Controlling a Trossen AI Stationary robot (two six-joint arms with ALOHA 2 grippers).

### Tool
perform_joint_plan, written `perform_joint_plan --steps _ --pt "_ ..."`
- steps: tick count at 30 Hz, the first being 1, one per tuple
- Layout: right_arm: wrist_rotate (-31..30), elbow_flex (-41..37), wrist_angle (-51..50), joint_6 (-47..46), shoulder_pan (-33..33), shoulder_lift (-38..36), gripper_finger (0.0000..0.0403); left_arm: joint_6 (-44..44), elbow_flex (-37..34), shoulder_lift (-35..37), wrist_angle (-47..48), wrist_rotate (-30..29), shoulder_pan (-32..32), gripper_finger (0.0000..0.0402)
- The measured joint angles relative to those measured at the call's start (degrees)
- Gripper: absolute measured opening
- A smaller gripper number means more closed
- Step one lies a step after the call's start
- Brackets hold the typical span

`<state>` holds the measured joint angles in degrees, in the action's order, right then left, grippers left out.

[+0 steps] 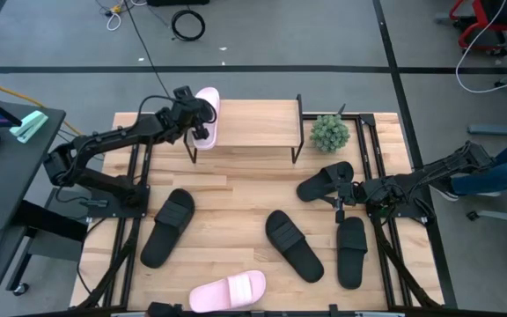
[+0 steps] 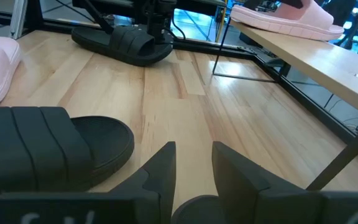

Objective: Pick and place slides into the shelf
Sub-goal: Put the top pink slipper on the shelf, then put the pink slipper on the shelf

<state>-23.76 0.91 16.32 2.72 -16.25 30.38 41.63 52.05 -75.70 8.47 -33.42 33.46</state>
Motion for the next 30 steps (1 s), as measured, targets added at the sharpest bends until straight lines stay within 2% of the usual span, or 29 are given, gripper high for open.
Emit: perform_joint_plan --steps 8,12,18,23,27,30 --pt "0.01 0.00 0.00 0.00 0.00 0.00 0.0110 -0.02 0.93 0.00 0.66 -4.05 -4.11 0.0155" --pt "0.01 0.00 0.00 0.00 0.00 -0.01 0.0110 -1.00 2.92 0.01 5.59 -7.26 -6.19 0.0172" --pt "0.01 0.00 0.00 0.00 0.00 0.01 0.0110 -12.44 8.20 0.02 17.81 -8.17 -10.69 0.0187" --pt "-0.01 0.00 0.00 -0.02 0.00 0.01 0.0110 -21.54 14.83 0.02 28.63 -8.09 -17.31 0.0183" --pt "0.00 0.00 0.00 -0.01 0.00 0.01 0.0110 -25.14 19.42 0.02 34.49 -4.09 -24.80 0.0174" --pt "0.01 0.00 0.00 -0.02 0.00 0.01 0.0110 -28.67 21.89 0.06 36.37 3.15 -30.85 0.0173"
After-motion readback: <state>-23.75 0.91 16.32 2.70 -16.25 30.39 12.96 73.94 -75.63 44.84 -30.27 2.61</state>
